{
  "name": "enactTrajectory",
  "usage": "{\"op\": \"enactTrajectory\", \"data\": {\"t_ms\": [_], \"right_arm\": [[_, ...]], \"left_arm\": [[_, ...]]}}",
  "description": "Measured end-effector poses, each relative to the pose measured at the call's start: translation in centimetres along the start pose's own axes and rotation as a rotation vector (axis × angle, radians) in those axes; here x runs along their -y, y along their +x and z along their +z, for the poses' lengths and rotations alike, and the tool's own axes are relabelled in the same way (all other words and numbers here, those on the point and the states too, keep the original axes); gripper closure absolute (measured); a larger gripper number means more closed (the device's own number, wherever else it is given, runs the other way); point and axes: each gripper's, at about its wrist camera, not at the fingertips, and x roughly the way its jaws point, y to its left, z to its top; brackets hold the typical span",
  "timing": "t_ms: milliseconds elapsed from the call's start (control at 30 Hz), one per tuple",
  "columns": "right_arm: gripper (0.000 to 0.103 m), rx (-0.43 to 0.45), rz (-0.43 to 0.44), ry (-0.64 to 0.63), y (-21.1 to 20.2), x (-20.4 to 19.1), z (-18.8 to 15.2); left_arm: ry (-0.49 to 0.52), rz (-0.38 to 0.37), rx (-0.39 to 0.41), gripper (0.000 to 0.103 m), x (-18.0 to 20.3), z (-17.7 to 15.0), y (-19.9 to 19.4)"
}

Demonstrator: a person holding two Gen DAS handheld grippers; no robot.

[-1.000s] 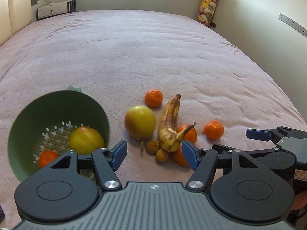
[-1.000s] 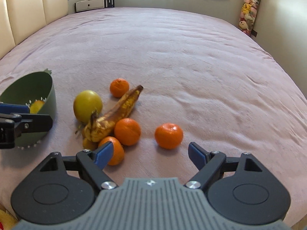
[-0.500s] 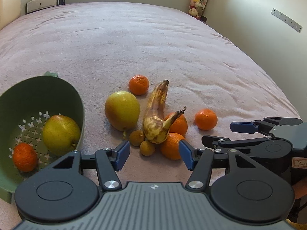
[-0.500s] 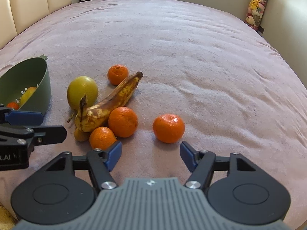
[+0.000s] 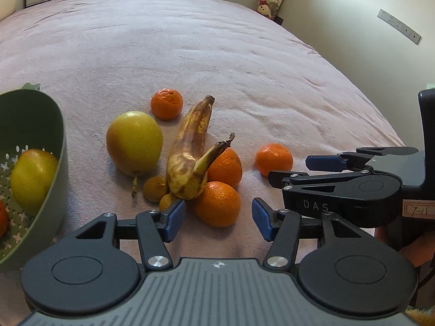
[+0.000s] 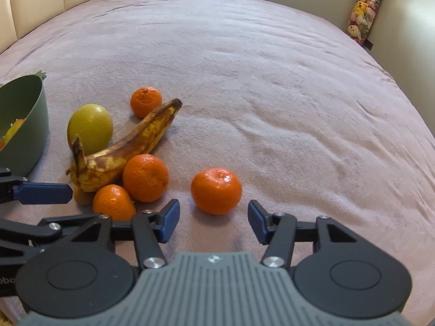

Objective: Organize fruits
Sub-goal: 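Grasp a tangerine with the right tool while the left tool grasps another tangerine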

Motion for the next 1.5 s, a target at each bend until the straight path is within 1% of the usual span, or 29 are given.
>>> {"op": "enactTrajectory", "data": {"t_ms": [133,200,400,500,733,800,867,1233,1500], "right_arm": [[0.051,-0.004,-0.007,-0.009,0.6,0.1,0.1],[0.051,-0.006,-0.015,-0.015,0.9,0.2,0.1],[0.051,-0.013,-0.008,0.009,1.7,0.7,0.2],[0.051,-0.007,-0.005,0.010,2.0,0.7,0.4],[0.052,-0.021,-0.013,-0.014,2.9,0.2,0.5],[0.054,-0.023,-0.008,-0.010,3.0,0.3,0.6],[0.057,-0.023,-0.002,-0.012,3.0,0.2,0.6],[0.059,-0.035,-0.005,-0.004,3.0,0.1,0.7],[0.060,-0.069,-0.001,0.026,2.7,0.1,0.9]], "left_arm": [[0.001,0.019,-0.011,0.041,0.4,-0.1,1.0],[-0.002,0.025,-0.017,0.041,0.5,-0.1,1.2],[-0.015,0.029,-0.030,0.041,0.5,-0.1,1.8],[-0.019,0.029,-0.036,0.044,0.4,0.0,2.1],[0.009,0.040,-0.045,0.044,0.8,0.0,2.8],[0.012,0.044,-0.045,0.047,0.7,-0.1,2.8],[0.011,0.038,-0.045,0.050,0.7,-0.1,2.7],[0.032,0.036,-0.052,0.053,0.8,0.0,2.5],[0.044,0.014,-0.068,0.053,1.2,0.0,1.9]]}}
